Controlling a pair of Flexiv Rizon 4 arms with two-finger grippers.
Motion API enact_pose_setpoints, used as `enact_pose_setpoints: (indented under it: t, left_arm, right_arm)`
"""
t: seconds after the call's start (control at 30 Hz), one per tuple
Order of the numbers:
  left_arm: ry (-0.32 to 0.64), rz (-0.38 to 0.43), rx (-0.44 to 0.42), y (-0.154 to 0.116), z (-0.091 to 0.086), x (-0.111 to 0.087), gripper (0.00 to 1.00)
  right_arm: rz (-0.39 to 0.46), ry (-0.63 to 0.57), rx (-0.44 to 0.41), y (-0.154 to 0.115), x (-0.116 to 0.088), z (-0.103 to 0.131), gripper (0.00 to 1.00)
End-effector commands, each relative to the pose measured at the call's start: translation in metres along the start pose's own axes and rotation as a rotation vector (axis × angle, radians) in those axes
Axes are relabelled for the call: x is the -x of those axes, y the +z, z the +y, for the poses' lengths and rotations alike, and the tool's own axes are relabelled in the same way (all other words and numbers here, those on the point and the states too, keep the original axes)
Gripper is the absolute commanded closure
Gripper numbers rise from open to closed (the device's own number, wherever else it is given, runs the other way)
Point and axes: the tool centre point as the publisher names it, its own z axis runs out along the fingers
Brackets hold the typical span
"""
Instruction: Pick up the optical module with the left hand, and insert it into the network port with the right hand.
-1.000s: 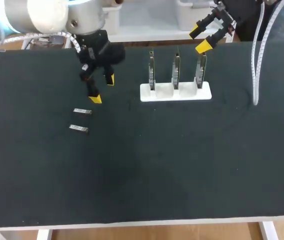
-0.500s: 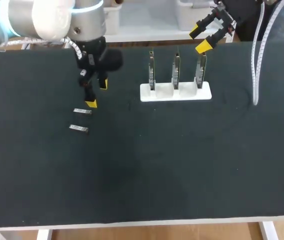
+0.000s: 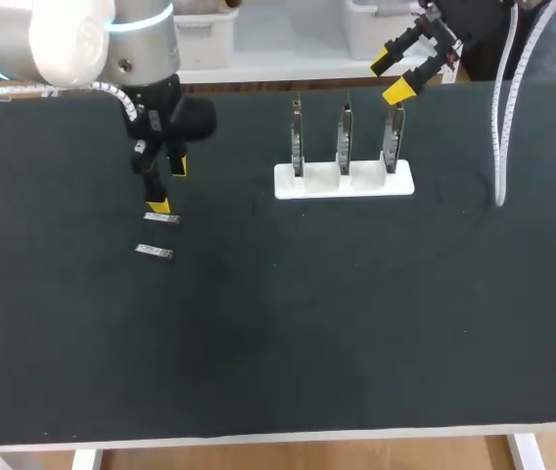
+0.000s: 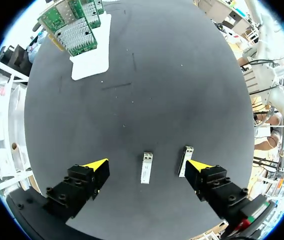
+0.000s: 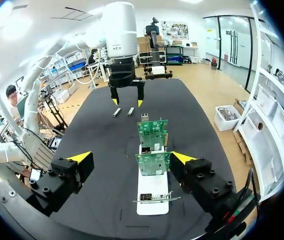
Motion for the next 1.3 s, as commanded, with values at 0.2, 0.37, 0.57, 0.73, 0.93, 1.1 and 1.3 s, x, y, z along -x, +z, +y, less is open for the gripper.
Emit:
enact_pose_setpoints:
  t: [0.2, 0.37, 0.57, 0.73, 0.93, 1.1, 1.3]
  left_arm:
    - [-0.01, -0.047, 0.011, -0.007, -0.003, 0.0, 0.0]
    - [-0.01, -0.047, 0.011, -0.007, -0.003, 0.0, 0.0]
    - [0.035, 0.045, 0.049, -0.006, 0.001, 0.009, 0.0]
    - [0.083, 0.072, 0.072, -0.004, 0.005, 0.018, 0.0]
    - [0.093, 0.083, 0.056, 0.005, 0.001, 0.017, 0.0]
    - [0.056, 0.079, 0.041, 0.011, -0.002, 0.009, 0.0]
    - [-0.025, 0.072, 0.05, 0.016, -0.004, -0.004, 0.0]
  right_arm:
    - [0.003, 0.002, 0.284, -0.002, 0.002, -0.008, 0.0]
    - [0.003, 0.002, 0.284, -0.002, 0.002, -0.008, 0.0]
    - [0.003, 0.002, 0.284, -0.002, 0.002, -0.008, 0.0]
    - [0.003, 0.002, 0.284, -0.002, 0.002, -0.008, 0.0]
    - [0.003, 0.002, 0.284, -0.002, 0.002, -0.008, 0.0]
    - [0.003, 0.002, 0.284, -0.002, 0.002, -0.008, 0.0]
    - [0.003, 0.002, 0.284, -0.002, 0.002, -0.008, 0.0]
